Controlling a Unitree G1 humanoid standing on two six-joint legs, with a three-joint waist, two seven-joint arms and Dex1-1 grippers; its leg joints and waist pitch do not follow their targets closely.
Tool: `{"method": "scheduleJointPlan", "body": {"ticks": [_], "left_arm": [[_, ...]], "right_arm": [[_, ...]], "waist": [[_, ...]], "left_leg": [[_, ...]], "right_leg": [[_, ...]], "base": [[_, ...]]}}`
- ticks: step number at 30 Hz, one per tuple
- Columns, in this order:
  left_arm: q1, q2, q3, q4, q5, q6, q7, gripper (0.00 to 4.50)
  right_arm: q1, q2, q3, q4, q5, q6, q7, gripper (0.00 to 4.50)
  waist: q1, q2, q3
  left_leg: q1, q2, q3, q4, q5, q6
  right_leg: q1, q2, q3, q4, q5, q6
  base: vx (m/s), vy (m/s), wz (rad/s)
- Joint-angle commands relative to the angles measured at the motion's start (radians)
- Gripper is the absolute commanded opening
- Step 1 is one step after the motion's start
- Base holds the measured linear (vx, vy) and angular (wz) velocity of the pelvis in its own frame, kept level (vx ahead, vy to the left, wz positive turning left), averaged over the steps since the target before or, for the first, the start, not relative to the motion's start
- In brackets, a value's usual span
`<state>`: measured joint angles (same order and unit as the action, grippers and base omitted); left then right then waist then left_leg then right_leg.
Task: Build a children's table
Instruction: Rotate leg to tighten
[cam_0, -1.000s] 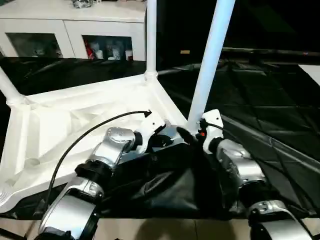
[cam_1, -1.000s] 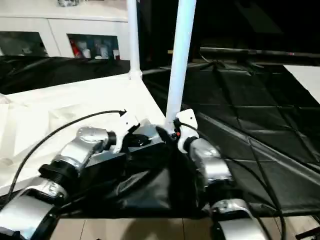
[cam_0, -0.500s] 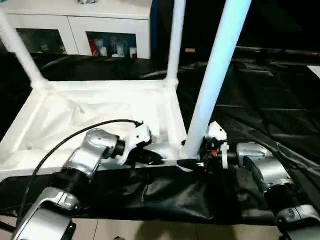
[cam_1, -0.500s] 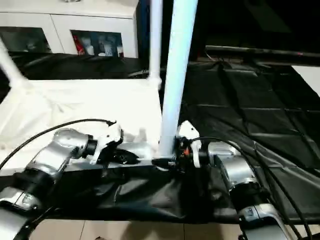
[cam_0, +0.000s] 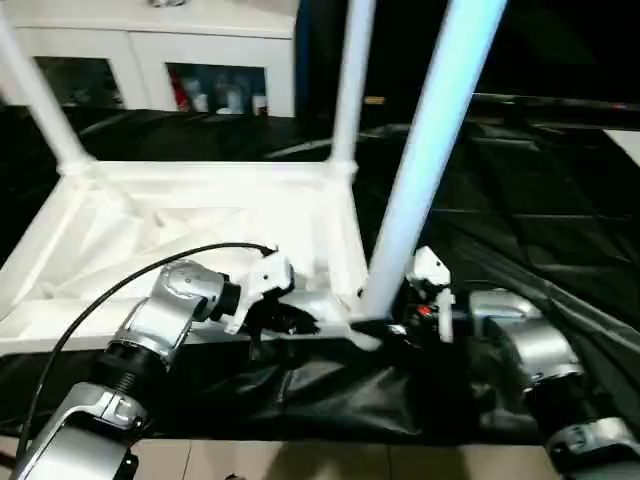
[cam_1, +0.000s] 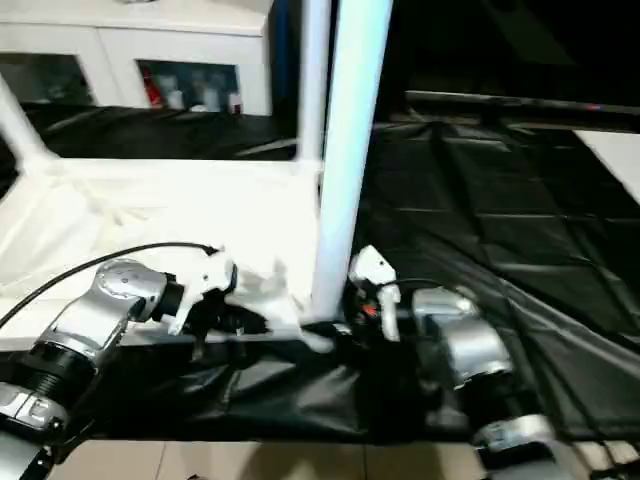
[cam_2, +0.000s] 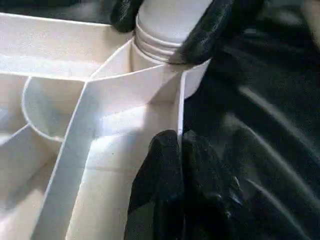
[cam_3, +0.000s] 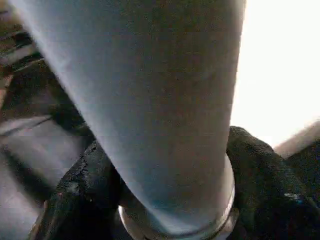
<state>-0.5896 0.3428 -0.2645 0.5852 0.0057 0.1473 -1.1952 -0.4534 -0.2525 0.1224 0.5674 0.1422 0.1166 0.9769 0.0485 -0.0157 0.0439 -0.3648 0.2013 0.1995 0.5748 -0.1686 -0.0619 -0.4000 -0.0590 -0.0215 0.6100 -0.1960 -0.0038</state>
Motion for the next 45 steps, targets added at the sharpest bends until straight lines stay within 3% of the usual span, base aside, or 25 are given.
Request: {"method": "scheduleJointPlan", "body": {"ticks": [1, 2, 4, 6, 7, 9, 11, 13, 14, 17, 23, 27, 28, 32, 33, 36, 37, 45], "left_arm": [[-0.029, -0.052, -0.003, 0.017, 0.007, 0.016, 0.090, 0.00], [-0.052, -0.083, 0.009, 0.055, 0.017, 0.027, 0.175, 0.00], [-0.088, -0.136, 0.031, 0.113, 0.023, 0.041, 0.297, 0.00], [-0.100, -0.156, 0.040, 0.132, 0.024, 0.046, 0.337, 0.00], [-0.124, -0.200, 0.053, 0.163, 0.026, 0.048, 0.408, 0.00], [-0.134, -0.220, 0.057, 0.174, 0.028, 0.047, 0.435, 0.00], [-0.142, -0.251, 0.055, 0.179, 0.028, 0.037, 0.430, 0.00], [-0.146, -0.269, 0.050, 0.183, 0.025, 0.026, 0.418, 0.00], [-0.148, -0.273, 0.050, 0.187, 0.022, 0.021, 0.412, 0.00], [-0.137, -0.252, 0.033, 0.174, 0.018, 0.008, 0.352, 0.00], [-0.101, -0.155, 0.004, 0.112, 0.008, -0.016, 0.167, 0.00], [-0.079, -0.107, -0.013, 0.080, 0.001, -0.023, 0.066, 0.00], [-0.068, -0.079, -0.019, 0.063, -0.005, -0.023, 0.010, 0.00], [-0.052, -0.036, -0.032, 0.035, -0.015, -0.019, -0.069, 0.00], [-0.050, -0.029, -0.034, 0.031, -0.016, -0.021, -0.081, 0.00], [-0.042, -0.003, -0.037, 0.021, -0.017, -0.023, -0.118, 0.00], [-0.041, 0.001, -0.036, 0.019, -0.017, -0.025, -0.124, 0.00], [-0.023, 0.019, -0.033, -0.008, -0.027, -0.012, -0.130, 0.00]], "right_arm": [[0.012, 0.036, 0.040, 0.064, -0.072, 0.013, -0.128, 2.69], [0.001, 0.072, 0.022, 0.092, -0.078, 0.017, -0.220, 2.68], [-0.024, 0.133, -0.009, 0.138, -0.078, 0.023, -0.365, 2.67], [-0.034, 0.155, -0.018, 0.154, -0.078, 0.023, -0.412, 2.67], [-0.056, 0.201, -0.019, 0.183, -0.083, 0.010, -0.470, 2.67], [-0.065, 0.221, -0.015, 0.194, -0.090, -0.003, -0.484, 2.67], [-0.076, 0.251, -0.001, 0.196, -0.090, -0.036, -0.447, 2.67], [-0.086, 0.267, 0.004, 0.197, -0.077, -0.057, -0.424, 3.36], [-0.092, 0.271, -0.003, 0.199, -0.069, -0.057, -0.416, 3.36], [-0.100, 0.235, 0.006, 0.187, -0.065, -0.074, -0.350, 3.74], [-0.062, 0.089, 0.040, 0.102, -0.024, -0.078, -0.072, 3.74], [-0.048, 0.032, 0.038, 0.063, 0.002, -0.063, 0.028, 3.74], [-0.041, -0.005, 0.035, 0.045, 0.012, -0.043, 0.097, 3.74], [-0.029, -0.062, 0.037, 0.021, 0.023, -0.022, 0.192, 3.74], [-0.027, -0.071, 0.037, 0.017, 0.025, -0.016, 0.207, 3.51], [-0.023, -0.098, 0.040, 0.003, 0.030, -0.006, 0.245, 3.51], [-0.022, -0.102, 0.040, 0.001, 0.033, -0.004, 0.250, 3.26], [0.002, -0.106, 0.055, -0.037, 0.046, 0.053, 0.289, 2.77]], "waist": [[-0.007, 0.000, -0.043], [-0.011, 0.002, -0.043], [-0.016, 0.004, -0.043], [-0.018, 0.000, -0.045], [-0.018, 0.005, -0.047], [-0.017, 0.000, -0.048], [-0.014, 0.002, -0.050], [-0.013, 0.005, -0.052], [-0.013, 0.004, -0.053], [-0.011, 0.005, -0.055], [-0.005, 0.005, -0.057], [-0.003, 0.007, -0.054], [-0.003, 0.014, -0.055], [0.007, 0.012, -0.053], [0.010, 0.013, -0.054], [0.019, 0.014, -0.052], [0.021, 0.015, -0.052], [0.026, 0.013, -0.053]], "left_leg": [[0.019, 0.026, -0.024, -0.071, -0.349, -0.029], [0.016, 0.027, -0.025, -0.073, -0.351, -0.031], [0.024, 0.027, -0.026, -0.071, -0.382, -0.040], [0.022, 0.023, -0.029, -0.070, -0.385, -0.037], [0.018, 0.022, -0.027, -0.070, -0.370, -0.030], [0.016, 0.021, -0.026, -0.070, -0.361, -0.019], [0.015, 0.021, -0.024, -0.068, -0.348, -0.004], [0.012, 0.022, -0.023, -0.068, -0.326, 0.007], [0.010, 0.022, -0.022, -0.066, -0.314, 0.012], [0.007, 0.021, -0.021, -0.065, -0.282, 0.025], [0.004, 0.023, -0.021, -0.061, -0.251, 0.059], [0.004, 0.026, -0.018, -0.062, -0.246, 0.062], [0.005, 0.029, -0.018, -0.062, -0.246, 0.057], [0.008, 0.032, -0.014, -0.060, -0.248, 0.057], [0.009, 0.033, -0.013, -0.060, -0.248, 0.056], [0.012, 0.033, -0.013, -0.061, -0.249, 0.048], [0.012, 0.033, -0.012, -0.061, -0.246, 0.045], [0.010, 0.032, -0.013, -0.061, -0.226, 0.041]], "right_leg": [[0.025, -0.070, 0.030, -0.099, -0.436, -0.162], [0.025, -0.070, 0.032, -0.101, -0.443, -0.149], [0.015, -0.069, 0.032, -0.105, -0.463, -0.146], [0.018, -0.068, 0.031, -0.108, -0.480, -0.137], [0.019, -0.068, 0.035, -0.107, -0.450, -0.137], [0.021, -0.064, 0.035, -0.104, -0.390, -0.152], [0.023, -0.066, 0.037, -0.102, -0.354, -0.161], [0.027, -0.066, 0.038, -0.097, -0.307, -0.175], [0.028, -0.065, 0.037, -0.095, -0.279, -0.186], [0.034, -0.066, 0.037, -0.091, -0.236, -0.194], [0.046, -0.066, 0.033, -0.084, -0.162, -0.226], [0.045, -0.064, 0.032, -0.082, -0.156, -0.239], [0.044, -0.063, 0.032, -0.080, -0.152, -0.246], [0.042, -0.063, 0.031, -0.078, -0.147, -0.260], [0.041, -0.063, 0.031, -0.078, -0.150, -0.260], [0.039, -0.064, 0.033, -0.079, -0.170, -0.253], [0.038, -0.064, 0.033, -0.079, -0.171, -0.251], [0.039, -0.065, 0.032, -0.076, -0.157, -0.243]], "base": [[0.000, 0.000, 0.00], [0.000, 0.000, 0.00], [0.000, 0.000, 0.00], [0.000, 0.000, 0.00], [0.000, 0.000, 0.00], [0.000, 0.000, 0.00], [0.000, 0.000, 0.00], [0.000, 0.000, 0.00], [0.000, 0.000, 0.00], [0.000, 0.000, 0.00], [0.000, 0.000, 0.00], [0.000, 0.000, 0.00], [0.000, 0.000, 0.00], [0.000, 0.000, 0.00], [0.000, 0.000, 0.00], [0.000, 0.000, 0.00], [0.000, 0.000, 0.00], [0.000, 0.000, 0.00]]}}
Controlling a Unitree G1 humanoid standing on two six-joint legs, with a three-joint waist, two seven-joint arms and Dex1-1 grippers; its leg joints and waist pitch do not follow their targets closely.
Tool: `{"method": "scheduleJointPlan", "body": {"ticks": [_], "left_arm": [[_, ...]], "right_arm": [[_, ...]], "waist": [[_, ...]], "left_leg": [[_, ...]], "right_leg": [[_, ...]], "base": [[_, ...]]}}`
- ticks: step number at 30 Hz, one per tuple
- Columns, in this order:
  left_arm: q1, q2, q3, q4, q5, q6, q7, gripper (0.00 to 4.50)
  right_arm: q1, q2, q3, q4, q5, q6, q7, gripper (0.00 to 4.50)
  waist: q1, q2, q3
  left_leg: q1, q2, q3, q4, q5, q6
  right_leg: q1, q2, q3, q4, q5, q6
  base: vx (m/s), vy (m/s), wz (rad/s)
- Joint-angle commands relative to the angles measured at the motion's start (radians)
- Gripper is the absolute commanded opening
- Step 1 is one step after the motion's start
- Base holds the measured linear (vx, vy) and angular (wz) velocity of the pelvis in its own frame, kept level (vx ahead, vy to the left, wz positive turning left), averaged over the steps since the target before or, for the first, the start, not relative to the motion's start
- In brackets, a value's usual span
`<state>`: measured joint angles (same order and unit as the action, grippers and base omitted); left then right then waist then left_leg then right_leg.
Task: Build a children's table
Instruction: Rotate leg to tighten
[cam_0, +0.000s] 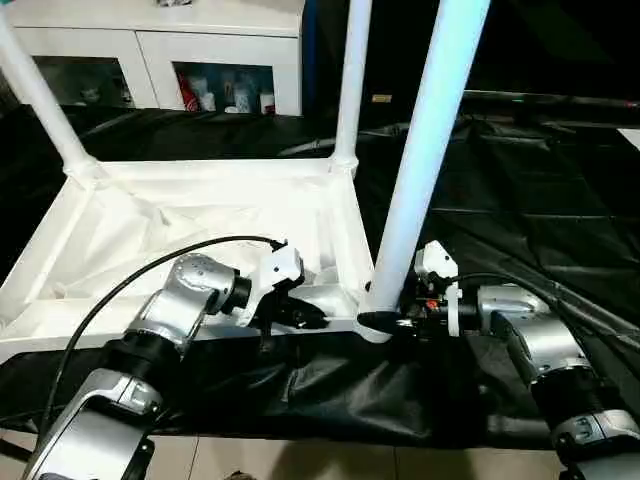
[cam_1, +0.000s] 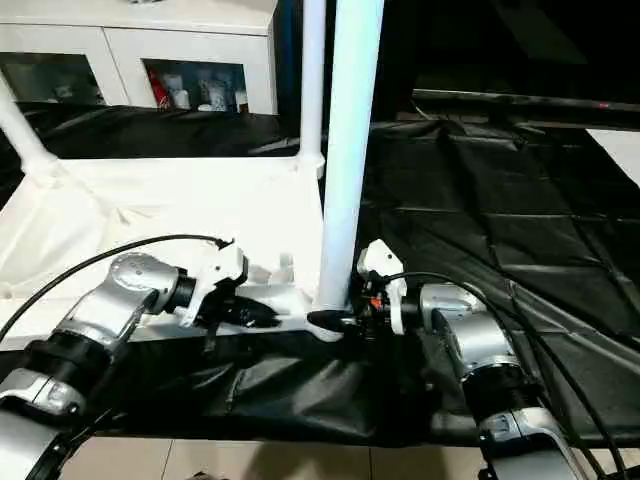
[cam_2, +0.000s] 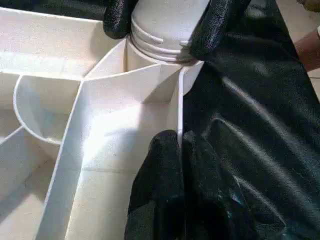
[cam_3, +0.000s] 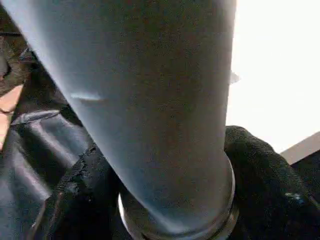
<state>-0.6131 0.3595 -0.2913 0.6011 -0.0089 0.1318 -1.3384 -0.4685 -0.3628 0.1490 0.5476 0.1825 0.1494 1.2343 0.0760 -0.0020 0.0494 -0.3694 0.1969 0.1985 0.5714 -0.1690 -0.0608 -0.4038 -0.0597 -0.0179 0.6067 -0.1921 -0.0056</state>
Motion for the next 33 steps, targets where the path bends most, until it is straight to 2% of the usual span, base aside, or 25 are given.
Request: {"method": "scheduleJointPlan", "body": {"ticks": [1, 3, 5, 6, 8, 10, 11, 12, 13, 14, 16, 18, 19, 21, 22, 24, 29, 31, 33], "left_arm": [[-0.002, -0.008, 0.000, -0.015, -0.006, 0.005, 0.043, 0.00], [-0.004, -0.016, 0.003, -0.009, -0.003, 0.005, 0.062, 0.00], [-0.024, -0.052, 0.019, 0.025, 0.020, 0.016, 0.165, 0.00], [-0.035, -0.070, 0.028, 0.044, 0.029, 0.020, 0.211, 0.00], [-0.066, -0.116, 0.049, 0.093, 0.043, 0.028, 0.325, 0.00], [-0.082, -0.141, 0.060, 0.116, 0.045, 0.033, 0.375, 0.00], [-0.095, -0.169, 0.070, 0.135, 0.044, 0.037, 0.425, 0.00], [-0.108, -0.206, 0.080, 0.151, 0.036, 0.048, 0.473, 0.00], [-0.118, -0.249, 0.085, 0.163, 0.029, 0.053, 0.517, 0.00], [-0.119, -0.253, 0.085, 0.164, 0.029, 0.053, 0.521, 0.00], [-0.122, -0.287, 0.077, 0.166, 0.025, 0.049, 0.531, 0.00], [-0.124, -0.304, 0.072, 0.170, 0.027, 0.039, 0.521, 0.00], [-0.124, -0.306, 0.070, 0.168, 0.026, 0.037, 0.514, 0.00], [-0.121, -0.304, 0.064, 0.161, 0.024, 0.027, 0.481, 0.00], [-0.117, -0.296, 0.060, 0.153, 0.022, 0.028, 0.458, 0.00], [-0.109, -0.279, 0.052, 0.139, 0.020, 0.024, 0.420, 0.00], [-0.077, -0.191, 0.031, 0.092, 0.015, 0.014, 0.289, 0.00], [-0.064, -0.152, 0.022, 0.072, 0.011, 0.017, 0.227, 0.00], [-0.050, -0.121, 0.013, 0.047, 0.003, 0.018, 0.164, 0.00]], "right_arm": [[0.021, 0.018, 0.025, -0.009, -0.007, 0.012, -0.008, 2.69], [0.022, 0.027, 0.022, 0.001, -0.016, 0.005, -0.040, 2.68], [0.012, 0.079, 0.003, 0.064, -0.071, -0.030, -0.228, 2.66], [0.007, 0.104, -0.009, 0.090, -0.090, -0.035, -0.317, 2.66], [-0.002, 0.159, -0.038, 0.131, -0.105, -0.031, -0.472, 2.65], [-0.008, 0.188, -0.055, 0.150, -0.106, -0.027, -0.546, 2.65], [-0.016, 0.217, -0.071, 0.164, -0.100, -0.024, -0.599, 2.65], [-0.029, 0.258, -0.092, 0.186, -0.091, -0.033, -0.673, 2.65], [-0.045, 0.303, -0.109, 0.206, -0.076, -0.041, -0.726, 2.65], [-0.046, 0.309, -0.110, 0.209, -0.075, -0.042, -0.730, 2.65], [-0.056, 0.348, -0.095, 0.215, -0.081, -0.074, -0.731, 2.65], [-0.061, 0.368, -0.084, 0.215, -0.075, -0.090, -0.702, 3.21], [-0.063, 0.371, -0.085, 0.214, -0.071, -0.091, -0.694, 3.21], [-0.069, 0.370, -0.089, 0.209, -0.057, -0.087, -0.670, 3.42], [-0.073, 0.362, -0.090, 0.206, -0.054, -0.087, -0.660, 3.63], [-0.071, 0.339, -0.085, 0.190, -0.048, -0.082, -0.613, 3.71], [-0.041, 0.200, -0.047, 0.105, -0.011, -0.058, -0.329, 3.71], [-0.026, 0.136, -0.033, 0.064, 0.008, -0.030, -0.222, 3.71], [-0.016, 0.086, -0.021, 0.037, 0.016, -0.010, -0.145, 3.71]], "waist": [[0.000, -0.003, -0.058], [-0.001, -0.004, -0.057], [-0.005, -0.004, -0.053], [-0.011, -0.006, -0.051], [-0.021, -0.008, -0.049], [-0.027, -0.007, -0.049], [-0.027, -0.007, -0.050], [-0.029, -0.002, -0.051], [-0.034, -0.003, -0.052], [-0.035, -0.003, -0.054], [-0.035, -0.004, -0.056], [-0.033, -0.006, -0.060], [-0.032, -0.006, -0.060], [-0.030, -0.002, -0.060], [-0.031, -0.003, -0.059], [-0.031, -0.004, -0.059], [-0.029, -0.005, -0.059], [-0.022, -0.005, -0.060], [-0.020, -0.002, -0.060]], "left_leg": [[0.015, 0.036, -0.012, -0.058, -0.234, 0.037], [0.015, 0.036, -0.012, -0.058, -0.237, 0.035], [0.016, 0.034, -0.014, -0.061, -0.261, 0.018], [0.018, 0.032, -0.015, -0.063, -0.284, 0.003], [0.021, 0.029, -0.021, -0.066, -0.315, -0.013], [0.023, 0.027, -0.023, -0.067, -0.331, -0.022], [0.023, 0.028, -0.024, -0.066, -0.333, -0.019], [0.021, 0.028, -0.026, -0.067, -0.332, -0.016], [0.020, 0.027, -0.022, -0.066, -0.327, -0.018], [0.020, 0.027, -0.023, -0.066, -0.320, -0.016], [0.015, 0.026, -0.021, -0.063, -0.303, -0.002], [0.011, 0.024, -0.019, -0.059, -0.262, 0.019], [0.009, 0.023, -0.017, -0.057, -0.238, 0.033], [0.009, 0.024, -0.017, -0.057, -0.226, 0.044], [0.009, 0.024, -0.017, -0.058, -0.231, 0.045], [0.010, 0.024, -0.018, -0.058, -0.241, 0.044], [0.007, 0.027, -0.016, -0.056, -0.228, 0.069], [0.006, 0.030, -0.015, -0.054, -0.201, 0.081], [0.009, 0.032, -0.013, -0.053, -0.198, 0.080]], "right_leg": [[0.042, -0.064, 0.028, -0.075, -0.176, -0.240], [0.041, -0.064, 0.028, -0.075, -0.184, -0.239], [0.037, -0.068, 0.030, -0.081, -0.247, -0.223], [0.032, -0.068, 0.032, -0.087, -0.302, -0.207], [0.032, -0.070, 0.030, -0.095, -0.393, -0.178], [0.027, -0.068, 0.031, -0.099, -0.431, -0.156], [0.027, -0.069, 0.031, -0.099, -0.432, -0.155], [0.028, -0.069, 0.032, -0.098, -0.418, -0.155], [0.024, -0.068, 0.034, -0.098, -0.388, -0.163], [0.028, -0.066, 0.032, -0.096, -0.357, -0.170], [0.032, -0.066, 0.033, -0.092, -0.306, -0.182], [0.039, -0.066, 0.033, -0.087, -0.241, -0.192], [0.041, -0.065, 0.033, -0.084, -0.200, -0.200], [0.042, -0.066, 0.032, -0.082, -0.179, -0.211], [0.043, -0.065, 0.031, -0.083, -0.189, -0.213], [0.044, -0.065, 0.030, -0.084, -0.206, -0.212], [0.049, -0.066, 0.031, -0.081, -0.169, -0.225], [0.053, -0.063, 0.029, -0.074, -0.123, -0.241], [0.050, -0.063, 0.026, -0.073, -0.117, -0.251]], "base": [[0.000, 0.000, 0.00], [0.000, 0.000, 0.00], [0.000, 0.000, 0.00], [0.000, 0.000, 0.00], [0.000, 0.000, 0.00], [0.000, 0.000, 0.00], [0.000, 0.000, 0.00], [0.000, 0.000, 0.00], [0.000, 0.000, 0.00], [0.000, 0.000, 0.00], [0.000, 0.000, 0.00], [0.000, 0.000, 0.00], [0.000, 0.000, 0.00], [0.000, 0.000, 0.00], [0.000, 0.000, 0.00], [0.000, 0.000, 0.00], [0.000, 0.000, 0.00], [0.000, 0.000, 0.00], [0.000, 0.000, 0.00]]}}
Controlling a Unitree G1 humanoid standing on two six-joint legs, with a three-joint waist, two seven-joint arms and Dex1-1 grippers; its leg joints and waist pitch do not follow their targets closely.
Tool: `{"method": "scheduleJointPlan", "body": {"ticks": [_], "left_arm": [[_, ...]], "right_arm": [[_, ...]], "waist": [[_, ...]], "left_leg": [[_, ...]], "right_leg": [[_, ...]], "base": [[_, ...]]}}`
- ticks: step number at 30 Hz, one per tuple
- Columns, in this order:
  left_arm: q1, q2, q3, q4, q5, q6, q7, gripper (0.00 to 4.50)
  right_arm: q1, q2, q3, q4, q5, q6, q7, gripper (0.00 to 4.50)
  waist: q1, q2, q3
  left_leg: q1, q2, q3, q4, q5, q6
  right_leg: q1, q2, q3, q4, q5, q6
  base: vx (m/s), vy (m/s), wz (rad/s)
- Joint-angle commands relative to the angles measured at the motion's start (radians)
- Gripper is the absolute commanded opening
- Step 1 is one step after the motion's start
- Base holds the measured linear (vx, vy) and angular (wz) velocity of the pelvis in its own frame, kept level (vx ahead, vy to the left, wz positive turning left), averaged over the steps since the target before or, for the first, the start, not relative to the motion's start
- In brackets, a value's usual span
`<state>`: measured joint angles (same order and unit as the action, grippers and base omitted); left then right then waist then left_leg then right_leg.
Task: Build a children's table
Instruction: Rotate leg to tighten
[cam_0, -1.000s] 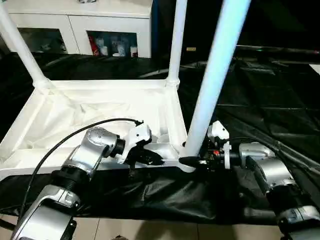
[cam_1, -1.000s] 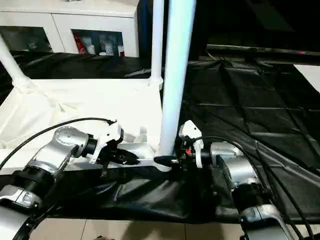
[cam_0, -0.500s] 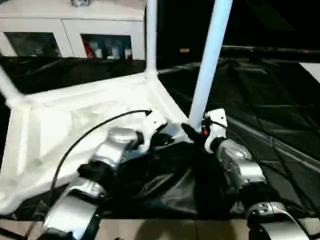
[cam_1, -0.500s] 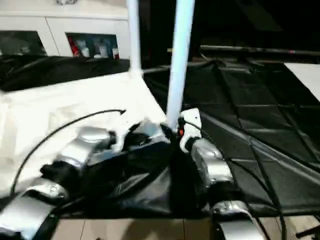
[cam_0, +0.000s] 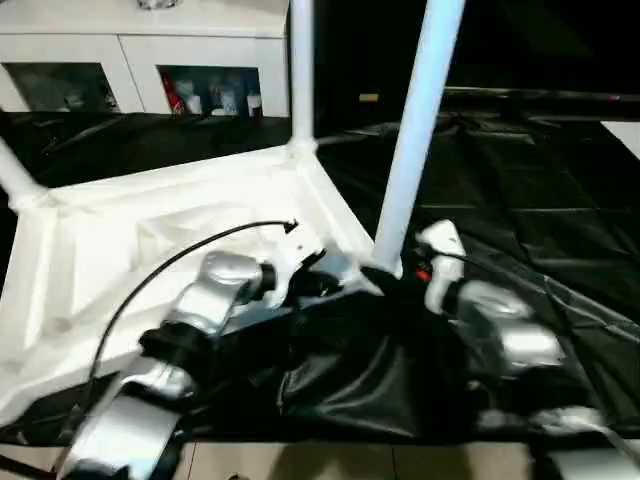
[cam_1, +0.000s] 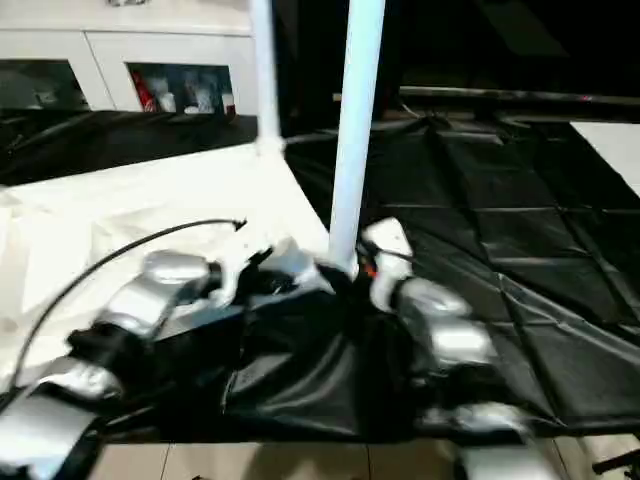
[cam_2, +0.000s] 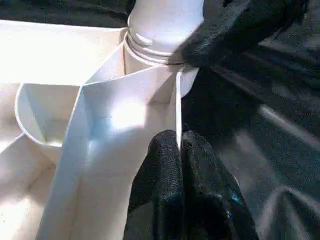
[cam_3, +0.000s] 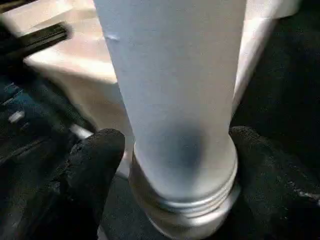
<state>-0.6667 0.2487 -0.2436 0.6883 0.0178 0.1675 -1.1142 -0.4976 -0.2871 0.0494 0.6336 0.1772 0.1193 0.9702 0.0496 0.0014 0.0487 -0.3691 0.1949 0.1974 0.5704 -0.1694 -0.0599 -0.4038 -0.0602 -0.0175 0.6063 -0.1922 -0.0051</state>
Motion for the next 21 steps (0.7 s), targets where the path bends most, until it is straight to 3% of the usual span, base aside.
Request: {"method": "scheduleJointPlan", "body": {"ticks": [1, 4, 7, 10, 11, 15, 20, 21], "left_arm": [[0.011, 0.003, -0.039, -0.054, -0.029, -0.015, -0.089, 0.00], [0.045, 0.059, -0.060, -0.115, -0.048, 0.006, -0.211, 0.00], [0.049, 0.073, -0.061, -0.119, -0.046, 0.003, -0.224, 0.00], [0.054, 0.100, -0.064, -0.126, -0.049, 0.003, -0.255, 0.00], [0.054, 0.106, -0.064, -0.124, -0.048, 0.003, -0.258, 0.00], [0.055, 0.115, -0.064, -0.132, -0.047, 0.005, -0.251, 0.00], [0.049, 0.088, -0.055, -0.118, -0.038, 0.020, -0.192, 0.00], [0.037, 0.058, -0.043, -0.088, -0.020, 0.033, -0.108, 0.00]], "right_arm": [[0.016, -0.009, 0.084, -0.058, 0.021, 0.026, 0.145, 3.71], [0.022, -0.062, 0.093, -0.072, 0.007, 0.033, 0.227, 3.71], [0.025, -0.079, 0.102, -0.078, 0.002, 0.035, 0.251, 3.56], [0.030, -0.100, 0.113, -0.096, 0.007, 0.053, 0.281, 3.35], [0.029, -0.098, 0.111, -0.093, 0.007, 0.050, 0.278, 3.26], [0.033, -0.088, 0.117, -0.095, 0.007, 0.051, 0.271, 2.94], [0.033, -0.026, 0.089, -0.063, 0.002, 0.044, 0.151, 2.66], [0.025, 0.026, 0.063, -0.014, -0.032, 0.008, -0.019, 2.63]], "waist": [[0.010, -0.007, -0.059], [0.016, -0.005, -0.059], [0.018, -0.002, -0.056], [0.027, -0.004, -0.057], [0.027, -0.010, -0.058], [0.031, -0.009, -0.057], [0.027, -0.011, -0.054], [0.022, -0.001, -0.054]], "left_leg": [[0.009, 0.035, -0.011, -0.051, -0.205, 0.077], [0.011, 0.039, -0.011, -0.053, -0.212, 0.070], [0.018, 0.040, -0.009, -0.054, -0.235, 0.055], [0.017, 0.040, -0.010, -0.056, -0.234, 0.041], [0.016, 0.040, -0.010, -0.056, -0.230, 0.042], [0.014, 0.038, -0.010, -0.054, -0.214, 0.042], [0.015, 0.036, -0.012, -0.057, -0.238, 0.022], [0.014, 0.037, -0.013, -0.058, -0.250, 0.013]], "right_leg": [[0.050, -0.063, 0.026, -0.073, -0.129, -0.255], [0.047, -0.065, 0.027, -0.072, -0.148, -0.256], [0.039, -0.062, 0.027, -0.076, -0.176, -0.254], [0.041, -0.063, 0.028, -0.074, -0.179, -0.246], [0.043, -0.063, 0.027, -0.073, -0.175, -0.244], [0.043, -0.065, 0.028, -0.071, -0.167, -0.242], [0.040, -0.066, 0.028, -0.077, -0.235, -0.221], [0.034, -0.070, 0.031, -0.075, -0.245, -0.221]], "base": [[0.000, 0.000, 0.00], [0.000, 0.000, 0.00], [0.000, 0.000, 0.00], [0.000, 0.000, 0.00], [0.000, 0.000, 0.00], [0.000, 0.000, 0.00], [0.000, 0.000, 0.00], [0.000, 0.000, 0.00]]}}
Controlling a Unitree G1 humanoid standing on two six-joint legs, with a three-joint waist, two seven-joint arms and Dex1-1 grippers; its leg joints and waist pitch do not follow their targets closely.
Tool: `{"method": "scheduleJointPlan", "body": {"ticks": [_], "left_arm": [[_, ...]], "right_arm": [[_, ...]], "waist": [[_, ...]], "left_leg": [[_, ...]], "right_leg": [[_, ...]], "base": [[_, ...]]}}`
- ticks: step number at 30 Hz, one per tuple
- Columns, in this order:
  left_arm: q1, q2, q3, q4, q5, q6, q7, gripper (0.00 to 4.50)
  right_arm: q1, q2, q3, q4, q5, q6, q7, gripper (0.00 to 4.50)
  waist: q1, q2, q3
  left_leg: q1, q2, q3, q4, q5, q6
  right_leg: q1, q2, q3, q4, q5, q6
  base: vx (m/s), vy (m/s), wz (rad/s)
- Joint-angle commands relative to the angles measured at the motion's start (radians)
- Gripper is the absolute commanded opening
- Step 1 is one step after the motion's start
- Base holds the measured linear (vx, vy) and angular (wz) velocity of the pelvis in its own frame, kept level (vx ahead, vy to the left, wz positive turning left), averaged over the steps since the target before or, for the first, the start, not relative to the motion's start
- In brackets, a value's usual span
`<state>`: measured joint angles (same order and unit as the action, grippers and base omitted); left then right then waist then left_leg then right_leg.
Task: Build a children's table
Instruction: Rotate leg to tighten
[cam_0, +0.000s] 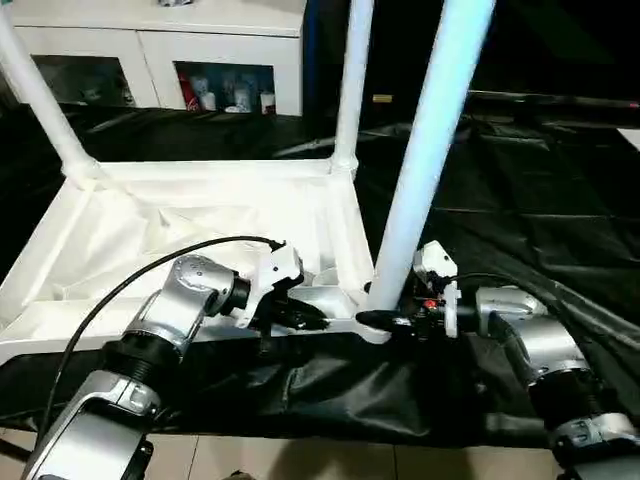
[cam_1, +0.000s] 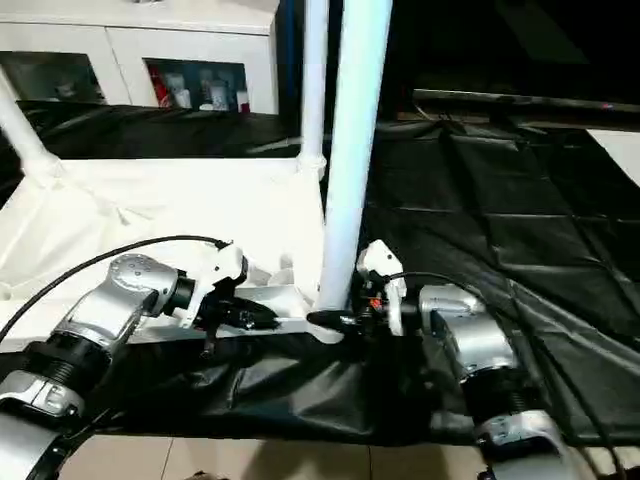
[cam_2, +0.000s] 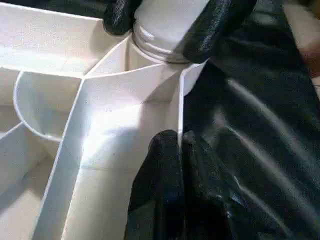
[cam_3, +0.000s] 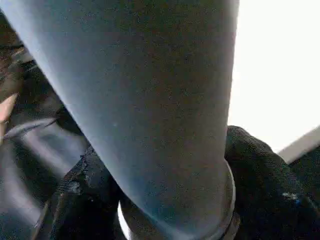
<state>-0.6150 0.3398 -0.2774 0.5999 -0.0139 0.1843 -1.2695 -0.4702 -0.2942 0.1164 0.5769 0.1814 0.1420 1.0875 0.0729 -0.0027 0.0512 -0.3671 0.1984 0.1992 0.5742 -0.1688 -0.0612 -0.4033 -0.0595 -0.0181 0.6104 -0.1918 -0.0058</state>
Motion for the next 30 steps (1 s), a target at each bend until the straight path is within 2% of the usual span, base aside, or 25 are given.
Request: {"method": "scheduleJointPlan", "body": {"ticks": [1, 2, 4, 5, 6, 8, 11, 12, 14, 18, 20, 21, 23, 25, 27, 28, 30], "left_arm": [[-0.035, -0.065, 0.007, 0.044, 0.032, 0.021, 0.146, 0.00], [-0.048, -0.082, 0.015, 0.069, 0.041, 0.024, 0.198, 0.00], [-0.078, -0.116, 0.034, 0.117, 0.051, 0.031, 0.300, 0.00], [-0.092, -0.132, 0.044, 0.139, 0.054, 0.034, 0.347, 0.00], [-0.102, -0.145, 0.052, 0.154, 0.055, 0.035, 0.383, 0.00], [-0.127, -0.179, 0.069, 0.179, 0.052, 0.046, 0.454, 0.00], [-0.144, -0.222, 0.072, 0.190, 0.049, 0.037, 0.484, 0.00], [-0.144, -0.222, 0.072, 0.190, 0.049, 0.037, 0.484, 0.00], [-0.145, -0.229, 0.070, 0.192, 0.054, 0.026, 0.475, 0.00], [-0.131, -0.214, 0.051, 0.176, 0.046, -0.012, 0.400, 0.00], [-0.114, -0.180, 0.029, 0.149, 0.037, -0.033, 0.316, 0.00], [-0.105, -0.165, 0.023, 0.132, 0.031, -0.032, 0.277, 0.00], [-0.085, -0.129, 0.008, 0.089, 0.021, -0.041, 0.189, 0.00], [-0.070, -0.104, 0.006, 0.058, 0.007, -0.036, 0.141, 0.00], [-0.060, -0.091, 0.005, 0.041, -0.001, -0.042, 0.114, 0.00], [-0.040, -0.061, -0.004, 0.011, -0.012, -0.041, 0.060, 0.00], [-0.018, -0.021, -0.024, -0.025, -0.015, -0.037, -0.005, 0.00]], "right_arm": [[-0.011, 0.075, -0.025, 0.086, -0.068, -0.038, -0.288, 2.63], [-0.014, 0.094, -0.037, 0.102, -0.074, -0.039, -0.347, 2.63], [-0.016, 0.133, -0.059, 0.121, -0.075, -0.032, -0.447, 2.62], [-0.015, 0.153, -0.069, 0.127, -0.073, -0.029, -0.489, 2.62], [-0.014, 0.168, -0.076, 0.130, -0.072, -0.027, -0.519, 2.62], [-0.015, 0.210, -0.087, 0.137, -0.071, -0.020, -0.584, 2.62], [-0.009, 0.261, -0.052, 0.129, -0.088, -0.051, -0.571, 2.62], [-0.009, 0.261, -0.052, 0.129, -0.088, -0.051, -0.571, 2.62], [-0.010, 0.272, -0.045, 0.130, -0.083, -0.068, -0.550, 3.18], [-0.015, 0.254, -0.033, 0.115, -0.064, -0.072, -0.490, 3.49], [-0.010, 0.204, -0.009, 0.088, -0.064, -0.075, -0.390, 3.61], [-0.006, 0.180, -0.003, 0.071, -0.048, -0.064, -0.326, 3.61], [0.002, 0.119, 0.013, 0.031, -0.012, -0.039, -0.182, 3.61], [0.007, 0.072, 0.022, 0.005, 0.002, -0.026, -0.098, 3.61], [0.008, 0.048, 0.023, -0.010, 0.011, -0.013, -0.056, 3.61], [0.008, 0.004, 0.017, -0.028, 0.023, 0.009, 0.015, 3.61], [0.007, -0.041, 0.015, -0.038, 0.034, 0.010, 0.086, 3.61]], "waist": [[-0.009, -0.001, -0.052], [-0.018, -0.004, -0.052], [-0.020, -0.007, -0.053], [-0.021, -0.007, -0.052], [-0.021, -0.008, -0.053], [-0.017, -0.009, -0.055], [-0.011, -0.008, -0.060], [-0.011, -0.008, -0.060], [-0.011, -0.007, -0.058], [-0.011, -0.004, -0.057], [-0.011, -0.012, -0.058], [-0.012, -0.010, -0.059], [-0.011, -0.012, -0.060], [-0.009, -0.006, -0.062], [-0.007, -0.007, -0.061], [-0.002, -0.004, -0.061], [0.000, -0.003, -0.060]], "left_leg": [[0.017, 0.031, -0.017, -0.066, -0.284, -0.007], [0.018, 0.025, -0.021, -0.067, -0.304, -0.024], [0.018, 0.026, -0.024, -0.069, -0.313, -0.022], [0.017, 0.026, -0.022, -0.068, -0.315, -0.018], [0.020, 0.027, -0.023, -0.068, -0.318, -0.018], [0.016, 0.025, -0.021, -0.067, -0.292, -0.008], [0.011, 0.024, -0.019, -0.063, -0.248, 0.015], [0.011, 0.024, -0.019, -0.063, -0.248, 0.015], [0.009, 0.023, -0.018, -0.063, -0.240, 0.027], [0.010, 0.025, -0.021, -0.066, -0.269, 0.021], [0.009, 0.026, -0.021, -0.066, -0.268, 0.027], [0.007, 0.026, -0.021, -0.065, -0.251, 0.033], [0.005, 0.026, -0.019, -0.060, -0.220, 0.060], [0.004, 0.027, -0.017, -0.057, -0.190, 0.071], [0.005, 0.029, -0.014, -0.056, -0.185, 0.076], [0.007, 0.032, -0.013, -0.055, -0.187, 0.076], [0.007, 0.034, -0.013, -0.056, -0.198, 0.072]], "right_leg": [[0.030, -0.071, 0.030, -0.089, -0.304, -0.208], [0.031, -0.069, 0.028, -0.093, -0.368, -0.187], [0.032, -0.069, 0.028, -0.098, -0.400, -0.165], [0.028, -0.068, 0.031, -0.098, -0.396, -0.164], [0.027, -0.068, 0.032, -0.099, -0.385, -0.166], [0.030, -0.068, 0.033, -0.096, -0.346, -0.168], [0.038, -0.067, 0.033, -0.087, -0.233, -0.188], [0.038, -0.067, 0.033, -0.087, -0.233, -0.188], [0.040, -0.066, 0.032, -0.086, -0.209, -0.199], [0.039, -0.068, 0.032, -0.091, -0.259, -0.188], [0.042, -0.068, 0.031, -0.089, -0.257, -0.187], [0.044, -0.069, 0.033, -0.086, -0.228, -0.191], [0.050, -0.068, 0.033, -0.080, -0.160, -0.212], [0.051, -0.067, 0.031, -0.074, -0.104, -0.233], [0.052, -0.064, 0.028, -0.073, -0.088, -0.244], [0.050, -0.063, 0.026, -0.071, -0.084, -0.257], [0.050, -0.063, 0.025, -0.071, -0.099, -0.261]], "base": [[0.000, 0.000, 0.00], [0.000, 0.000, 0.00], [0.000, 0.000, 0.00], [0.000, 0.000, 0.00], [0.000, 0.000, 0.00], [0.000, 0.000, 0.00], [0.000, 0.000, 0.00], [0.000, 0.000, 0.00], [0.000, 0.000, 0.00], [0.000, 0.000, 0.00], [0.000, 0.000, 0.00], [0.000, 0.000, 0.00], [0.000, 0.000, 0.00], [0.000, 0.000, 0.00], [0.000, 0.000, 0.00], [0.000, 0.000, 0.00], [0.000, 0.000, 0.00]]}}
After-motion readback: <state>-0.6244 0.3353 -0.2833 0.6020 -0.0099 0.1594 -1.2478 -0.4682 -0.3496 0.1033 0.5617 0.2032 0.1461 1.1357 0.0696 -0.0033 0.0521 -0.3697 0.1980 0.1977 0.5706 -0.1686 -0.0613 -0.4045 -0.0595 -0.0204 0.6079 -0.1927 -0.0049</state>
